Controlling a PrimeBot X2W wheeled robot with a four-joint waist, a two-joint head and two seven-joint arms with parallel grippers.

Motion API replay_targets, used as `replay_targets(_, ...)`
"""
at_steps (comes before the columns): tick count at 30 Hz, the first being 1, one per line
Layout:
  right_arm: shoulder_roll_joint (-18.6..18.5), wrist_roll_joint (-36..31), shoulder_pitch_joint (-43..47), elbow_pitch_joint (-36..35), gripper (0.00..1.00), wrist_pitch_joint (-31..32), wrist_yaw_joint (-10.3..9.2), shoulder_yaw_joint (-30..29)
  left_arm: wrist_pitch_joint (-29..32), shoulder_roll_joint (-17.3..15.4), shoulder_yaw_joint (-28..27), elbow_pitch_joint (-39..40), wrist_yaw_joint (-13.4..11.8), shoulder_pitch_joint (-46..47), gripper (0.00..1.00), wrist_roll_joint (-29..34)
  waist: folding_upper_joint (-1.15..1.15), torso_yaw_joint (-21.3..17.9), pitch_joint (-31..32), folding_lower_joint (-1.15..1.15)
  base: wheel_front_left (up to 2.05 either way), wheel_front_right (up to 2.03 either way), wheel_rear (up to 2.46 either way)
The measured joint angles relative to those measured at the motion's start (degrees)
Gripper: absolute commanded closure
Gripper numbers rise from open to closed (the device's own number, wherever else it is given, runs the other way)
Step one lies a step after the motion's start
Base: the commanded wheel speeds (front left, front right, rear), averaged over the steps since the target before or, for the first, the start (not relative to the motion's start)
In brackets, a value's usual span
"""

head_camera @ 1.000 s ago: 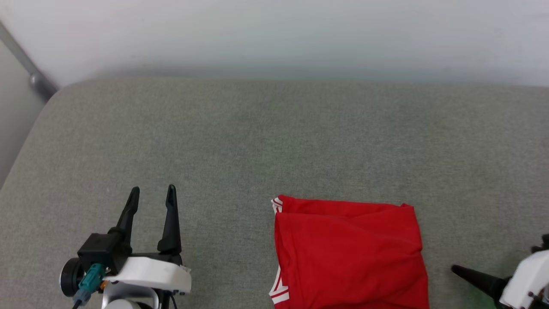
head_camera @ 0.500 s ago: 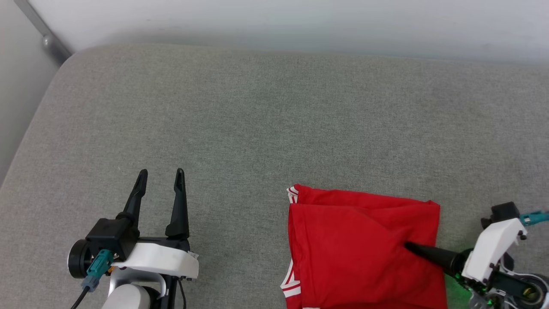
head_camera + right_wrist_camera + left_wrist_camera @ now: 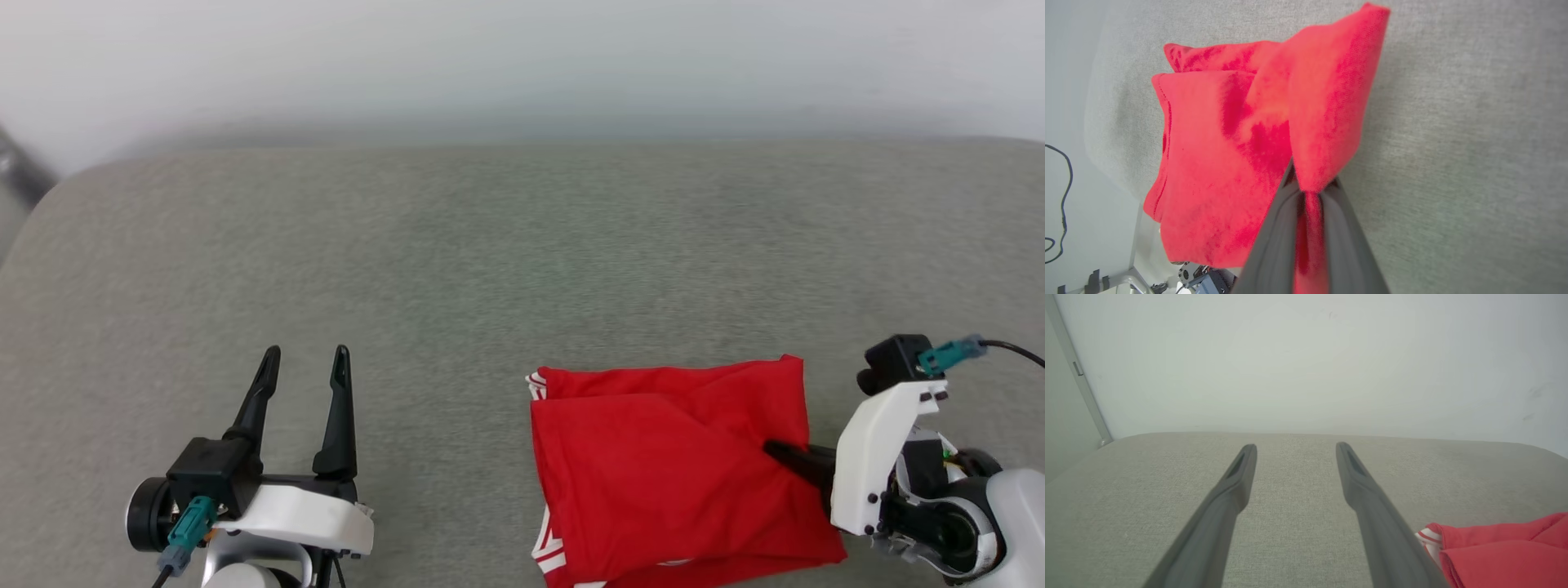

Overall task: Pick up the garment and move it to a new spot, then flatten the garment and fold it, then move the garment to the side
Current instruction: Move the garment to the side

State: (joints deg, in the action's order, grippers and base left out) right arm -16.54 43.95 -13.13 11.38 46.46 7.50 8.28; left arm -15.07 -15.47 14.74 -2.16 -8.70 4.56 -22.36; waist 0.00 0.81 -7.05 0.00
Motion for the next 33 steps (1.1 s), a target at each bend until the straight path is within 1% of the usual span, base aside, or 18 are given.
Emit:
replay_targets(3,-2.7,-4.4,-1.4,0.0,1.00,-1.8,0.00,3.4,0.0,-0.1,0.1,0.3,0.0,-0.7,0.00,0.0,0.00,-3.1,0.8,0.00,0.00,0.00,0.00)
replay_targets(8,-5.6,-9.4,-4.7,1.6,1.00,-3.8,0.00,5.3,0.0,-0.2,0.4,2.2,-0.1,-0.6,0.00,0.6,0.00,-9.3,0.7,0.00,0.00,0.00,0.00)
replay_targets(11,-6.5,-11.8,-7.8,2.6,1.00,-6.1,0.01,5.6,0.6,-0.6,0.6,4.0,0.1,1.4,0.00,1.0,0.00,-13.0,-0.8,0.00,0.00,0.00,0.00)
replay_targets(14,-7.6,-13.8,-11.4,4.3,1.00,-8.4,0.01,5.0,1.9,-1.8,1.2,6.1,0.6,4.6,0.00,2.2,0.00,-15.9,-4.1,0.00,0.00,0.00,0.00)
replay_targets(15,-7.9,-14.4,-12.5,5.2,1.00,-9.3,0.03,4.4,2.3,-2.1,1.6,6.5,1.0,6.0,0.00,2.7,0.00,-16.6,-5.4,0.00,0.00,0.00,0.00)
replay_targets(17,-9.7,-16.0,-14.7,6.9,1.00,-10.8,0.03,2.7,3.5,-2.7,2.5,8.2,1.7,9.2,0.00,3.9,0.00,-17.9,-8.5,0.00,0.00,0.00,0.00)
replay_targets(20,-12.1,-18.1,-19.0,9.8,1.00,-14.1,0.00,-1.3,5.2,-3.4,4.0,10.2,2.7,14.4,0.00,5.7,0.00,-19.3,-13.8,0.01,0.00,0.00,0.00)
replay_targets(26,-14.9,-22.8,-26.9,15.8,1.00,-20.7,0.03,-8.9,7.9,-3.9,6.0,12.9,4.3,21.6,0.00,8.3,0.00,-21.2,-23.8,0.01,0.00,0.00,0.00)
replay_targets(31,-15.3,-26.5,-30.7,20.0,1.00,-24.2,0.03,-14.3,8.7,-4.0,7.3,14.5,5.2,25.3,0.00,9.3,0.00,-21.6,-30.4,0.01,0.00,0.00,0.00)
replay_targets(33,-14.7,-27.0,-31.6,21.3,1.00,-26.3,0.02,-15.4,9.0,-4.0,7.6,15.1,5.4,26.1,0.00,9.6,0.00,-21.5,-32.3,0.01,0.00,0.00,0.00)
